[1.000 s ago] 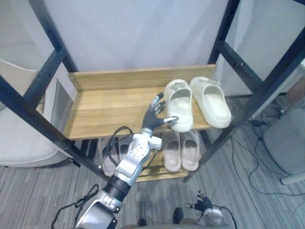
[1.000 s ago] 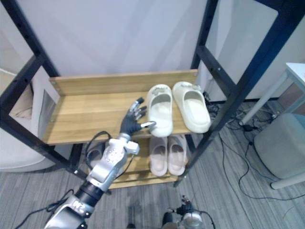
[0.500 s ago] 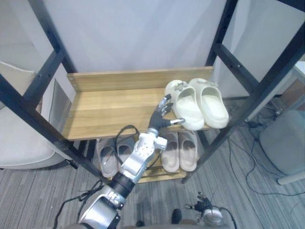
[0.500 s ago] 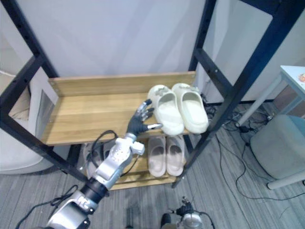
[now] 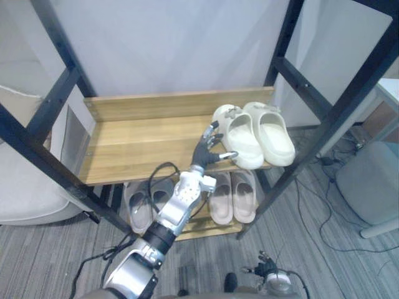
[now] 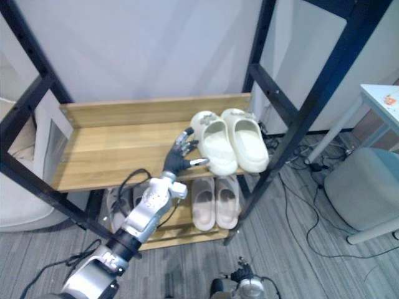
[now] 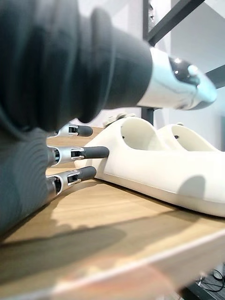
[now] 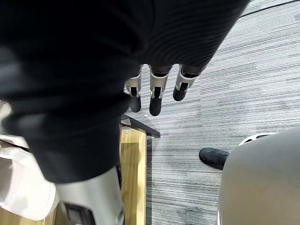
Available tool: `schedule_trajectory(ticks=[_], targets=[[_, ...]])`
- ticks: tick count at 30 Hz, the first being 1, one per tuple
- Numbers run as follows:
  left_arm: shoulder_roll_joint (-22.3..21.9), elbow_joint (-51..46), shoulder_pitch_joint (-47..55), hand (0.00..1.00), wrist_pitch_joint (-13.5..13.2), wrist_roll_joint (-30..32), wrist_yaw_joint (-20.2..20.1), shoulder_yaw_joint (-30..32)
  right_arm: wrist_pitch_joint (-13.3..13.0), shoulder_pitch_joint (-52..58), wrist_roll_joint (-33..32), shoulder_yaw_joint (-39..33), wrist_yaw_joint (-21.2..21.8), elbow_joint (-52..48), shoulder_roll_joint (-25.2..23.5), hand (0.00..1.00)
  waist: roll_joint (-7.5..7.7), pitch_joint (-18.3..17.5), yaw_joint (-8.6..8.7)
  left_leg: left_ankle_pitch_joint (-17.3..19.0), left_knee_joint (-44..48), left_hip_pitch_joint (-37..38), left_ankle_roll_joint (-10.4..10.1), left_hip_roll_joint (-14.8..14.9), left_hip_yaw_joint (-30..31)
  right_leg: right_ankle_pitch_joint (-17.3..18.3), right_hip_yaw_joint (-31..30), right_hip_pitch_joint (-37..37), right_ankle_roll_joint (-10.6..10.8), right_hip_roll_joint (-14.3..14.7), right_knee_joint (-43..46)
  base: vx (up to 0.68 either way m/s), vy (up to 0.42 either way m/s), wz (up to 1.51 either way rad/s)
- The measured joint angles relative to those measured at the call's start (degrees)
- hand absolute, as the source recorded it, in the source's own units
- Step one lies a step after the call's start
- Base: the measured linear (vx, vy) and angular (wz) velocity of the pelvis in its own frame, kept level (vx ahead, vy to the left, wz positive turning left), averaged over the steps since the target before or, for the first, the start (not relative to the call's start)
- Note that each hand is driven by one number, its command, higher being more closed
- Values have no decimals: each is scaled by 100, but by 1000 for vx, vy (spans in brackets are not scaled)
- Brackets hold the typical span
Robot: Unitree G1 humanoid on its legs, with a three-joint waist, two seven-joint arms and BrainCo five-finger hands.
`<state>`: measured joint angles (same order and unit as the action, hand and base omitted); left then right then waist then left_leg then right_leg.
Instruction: Organize the slippers on the shoe rack
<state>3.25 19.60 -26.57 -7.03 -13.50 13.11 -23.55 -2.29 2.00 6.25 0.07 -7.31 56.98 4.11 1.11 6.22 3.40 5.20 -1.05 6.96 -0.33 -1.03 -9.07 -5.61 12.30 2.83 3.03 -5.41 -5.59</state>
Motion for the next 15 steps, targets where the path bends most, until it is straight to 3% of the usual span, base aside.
schedule_trajectory(ticks=[7, 15], targets=[[288, -712, 431, 0, 181, -20, -225, 232, 2, -16, 0, 3, 24, 0, -1, 0, -9, -5, 9, 0, -5, -3, 0, 21, 58, 11, 91, 12, -5, 18, 1, -2, -5, 2], [538, -2052, 1055, 0, 126, -542, -671, 20, 4, 3, 1, 28, 151, 4, 24, 0, -33, -20, -58, -12, -2, 6, 17, -21, 278, 45, 309, 117, 26, -18, 2, -15, -7, 14]])
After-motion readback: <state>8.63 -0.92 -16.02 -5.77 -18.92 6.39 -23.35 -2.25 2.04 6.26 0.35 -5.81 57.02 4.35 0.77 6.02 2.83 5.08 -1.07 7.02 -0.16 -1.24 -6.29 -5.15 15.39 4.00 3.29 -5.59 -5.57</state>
